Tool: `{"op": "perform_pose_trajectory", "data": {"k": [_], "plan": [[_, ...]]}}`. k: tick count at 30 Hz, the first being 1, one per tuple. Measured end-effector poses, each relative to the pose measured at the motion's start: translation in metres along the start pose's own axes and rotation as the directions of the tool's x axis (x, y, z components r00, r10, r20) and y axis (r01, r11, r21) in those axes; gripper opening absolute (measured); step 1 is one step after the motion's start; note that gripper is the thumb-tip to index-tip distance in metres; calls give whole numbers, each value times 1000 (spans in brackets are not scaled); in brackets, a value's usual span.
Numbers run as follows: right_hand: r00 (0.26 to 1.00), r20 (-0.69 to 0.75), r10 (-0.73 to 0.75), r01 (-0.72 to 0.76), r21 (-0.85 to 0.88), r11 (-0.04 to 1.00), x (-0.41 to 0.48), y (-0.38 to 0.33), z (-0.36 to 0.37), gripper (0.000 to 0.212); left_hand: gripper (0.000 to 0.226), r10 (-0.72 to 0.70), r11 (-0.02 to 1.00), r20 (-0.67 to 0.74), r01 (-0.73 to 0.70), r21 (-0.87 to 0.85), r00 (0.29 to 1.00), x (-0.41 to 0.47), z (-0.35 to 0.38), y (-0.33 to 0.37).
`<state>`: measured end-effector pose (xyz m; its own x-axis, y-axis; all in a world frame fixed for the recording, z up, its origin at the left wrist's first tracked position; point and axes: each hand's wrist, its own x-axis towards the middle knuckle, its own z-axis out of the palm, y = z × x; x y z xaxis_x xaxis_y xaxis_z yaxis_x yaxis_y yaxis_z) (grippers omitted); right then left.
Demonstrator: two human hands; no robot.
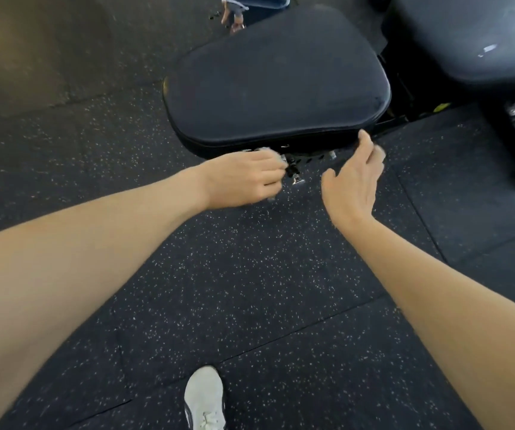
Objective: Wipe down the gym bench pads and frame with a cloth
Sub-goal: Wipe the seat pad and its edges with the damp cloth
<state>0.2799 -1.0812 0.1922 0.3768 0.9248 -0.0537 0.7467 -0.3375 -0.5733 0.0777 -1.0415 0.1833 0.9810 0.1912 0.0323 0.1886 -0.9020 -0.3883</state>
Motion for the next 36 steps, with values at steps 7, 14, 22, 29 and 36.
{"op": "perform_pose_trajectory", "data": {"k": [7, 14, 22, 29, 36], "plan": [[876, -38, -480, 417, -440, 795, 28, 23, 42, 104, 22, -178, 984, -97, 177, -23, 979, -18, 17, -10], [754, -230, -615, 475, -455, 753, 44, 43, 69, 103, 19, -551, 812, -318, 584, 9, 771, -63, 47, 39], [577, -505, -642, 422, -489, 763, 71, 46, 98, 96, 20, -807, 60, -429, 668, -742, -405, 1, 61, 69], [486, -642, -593, 404, -437, 804, 80, 36, 108, 86, 22, -656, -55, -350, 505, -861, -668, 20, 56, 42], [460, -586, -667, 466, -481, 743, 81, 47, 100, 85, 37, -679, 11, -477, 642, -766, -558, 91, 73, 70]]}}
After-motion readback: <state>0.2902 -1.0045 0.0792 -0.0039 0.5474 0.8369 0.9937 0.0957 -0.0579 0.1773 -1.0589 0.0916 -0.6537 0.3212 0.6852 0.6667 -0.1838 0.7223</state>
